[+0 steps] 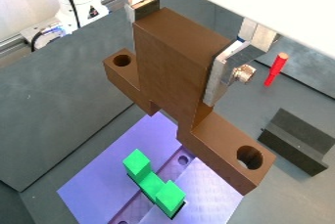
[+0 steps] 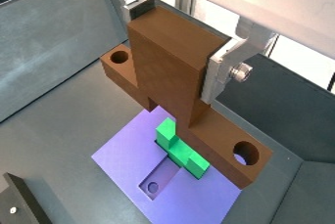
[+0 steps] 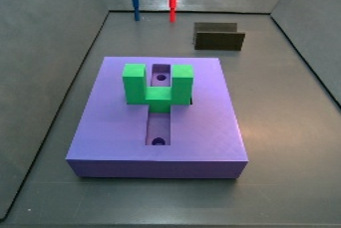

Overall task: Pick up the brown object. Move up. Move to above the board. Insert the brown object.
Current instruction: Insert the brown object.

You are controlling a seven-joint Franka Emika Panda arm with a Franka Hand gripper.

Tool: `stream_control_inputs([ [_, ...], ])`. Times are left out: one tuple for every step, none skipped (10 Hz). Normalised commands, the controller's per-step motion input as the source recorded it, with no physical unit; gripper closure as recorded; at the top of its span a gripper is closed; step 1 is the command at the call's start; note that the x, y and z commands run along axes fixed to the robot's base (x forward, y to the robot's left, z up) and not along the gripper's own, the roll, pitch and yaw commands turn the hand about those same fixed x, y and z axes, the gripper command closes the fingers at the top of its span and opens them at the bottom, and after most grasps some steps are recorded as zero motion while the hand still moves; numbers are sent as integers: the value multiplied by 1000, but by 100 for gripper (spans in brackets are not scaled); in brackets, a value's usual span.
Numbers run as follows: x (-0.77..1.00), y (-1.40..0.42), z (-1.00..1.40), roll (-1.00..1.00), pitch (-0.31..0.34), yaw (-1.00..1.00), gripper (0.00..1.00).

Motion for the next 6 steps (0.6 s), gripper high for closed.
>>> stream_control_inputs([
  [0,-49,0,-103,-57,-406,100],
  [63,-117,-6,-27,-30,-634,100],
  [0,-206,-43,-36,-46,-863,100],
  [23,-189,0,-70,-51,-909,100],
  [34,-183,0,-74,-51,-900,100],
  [0,-131,0,0,-29,-997,100],
])
